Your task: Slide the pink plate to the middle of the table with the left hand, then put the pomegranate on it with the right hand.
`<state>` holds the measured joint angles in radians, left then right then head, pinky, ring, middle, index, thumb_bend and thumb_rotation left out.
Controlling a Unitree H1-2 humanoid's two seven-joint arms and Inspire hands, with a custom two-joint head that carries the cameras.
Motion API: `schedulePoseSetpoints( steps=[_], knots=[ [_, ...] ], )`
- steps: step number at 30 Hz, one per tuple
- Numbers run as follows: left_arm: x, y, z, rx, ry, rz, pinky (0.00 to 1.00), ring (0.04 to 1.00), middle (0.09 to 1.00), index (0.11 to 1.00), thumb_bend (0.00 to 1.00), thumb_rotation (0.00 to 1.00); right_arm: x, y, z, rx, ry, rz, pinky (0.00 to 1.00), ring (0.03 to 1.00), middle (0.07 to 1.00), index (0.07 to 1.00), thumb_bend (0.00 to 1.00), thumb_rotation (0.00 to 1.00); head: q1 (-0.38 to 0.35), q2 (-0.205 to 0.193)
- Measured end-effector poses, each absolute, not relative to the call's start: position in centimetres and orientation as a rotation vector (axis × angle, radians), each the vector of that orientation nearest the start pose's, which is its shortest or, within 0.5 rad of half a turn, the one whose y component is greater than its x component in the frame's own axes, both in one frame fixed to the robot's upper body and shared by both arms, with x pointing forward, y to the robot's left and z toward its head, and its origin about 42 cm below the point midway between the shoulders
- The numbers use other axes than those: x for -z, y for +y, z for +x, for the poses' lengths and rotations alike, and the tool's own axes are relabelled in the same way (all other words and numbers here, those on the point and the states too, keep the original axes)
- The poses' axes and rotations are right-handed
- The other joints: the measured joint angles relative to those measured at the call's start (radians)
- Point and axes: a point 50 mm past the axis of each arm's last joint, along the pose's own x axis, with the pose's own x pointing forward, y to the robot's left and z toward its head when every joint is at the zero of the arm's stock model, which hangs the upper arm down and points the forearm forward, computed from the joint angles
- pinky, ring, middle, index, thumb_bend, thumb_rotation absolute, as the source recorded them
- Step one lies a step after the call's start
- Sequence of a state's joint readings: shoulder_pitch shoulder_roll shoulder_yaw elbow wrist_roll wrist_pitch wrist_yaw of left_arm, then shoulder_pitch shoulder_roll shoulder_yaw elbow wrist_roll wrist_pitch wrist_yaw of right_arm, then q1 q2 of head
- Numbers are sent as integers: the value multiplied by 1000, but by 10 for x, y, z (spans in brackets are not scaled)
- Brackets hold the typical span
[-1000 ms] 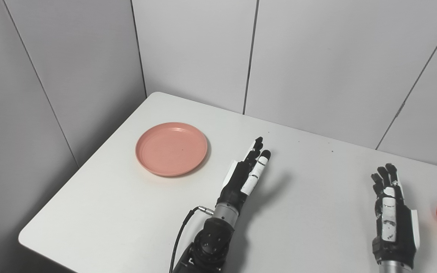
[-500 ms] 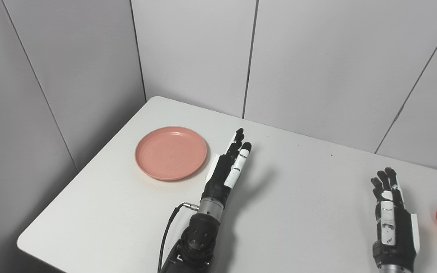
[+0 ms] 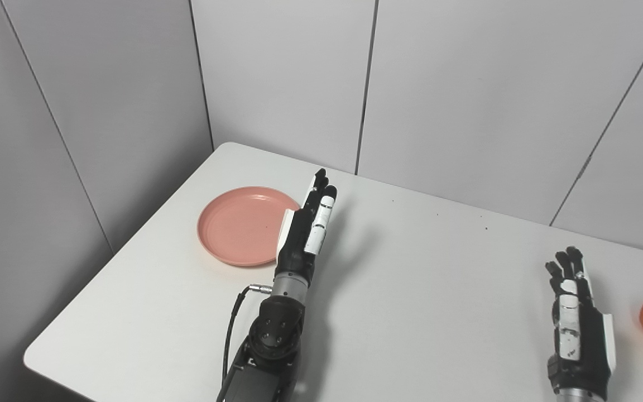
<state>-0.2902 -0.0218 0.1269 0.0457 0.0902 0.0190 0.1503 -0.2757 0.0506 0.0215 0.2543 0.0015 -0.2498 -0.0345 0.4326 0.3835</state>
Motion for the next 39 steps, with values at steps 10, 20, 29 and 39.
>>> schedulePoseSetpoints(
  steps=[10,20,29,39],
  knots=[
    [-177,248,384,-296,-212,6,970,982,994,1000,490,1000,-129,-160,371,-54,-258,36,980,920,935,942,513,897,-15,-3],
    [-182,263,392,-319,-218,30,980,993,1000,1000,511,1000,-129,-159,372,-54,-273,36,959,909,929,934,509,917,0,-3],
    [-189,301,390,-393,-234,49,925,933,932,929,556,1000,-128,-161,373,-53,-270,60,994,931,947,956,507,940,35,-14],
    [-198,331,387,-466,-239,124,834,836,848,844,616,1000,-128,-161,373,-53,-270,63,998,938,950,960,493,947,43,-18]
  ],
)
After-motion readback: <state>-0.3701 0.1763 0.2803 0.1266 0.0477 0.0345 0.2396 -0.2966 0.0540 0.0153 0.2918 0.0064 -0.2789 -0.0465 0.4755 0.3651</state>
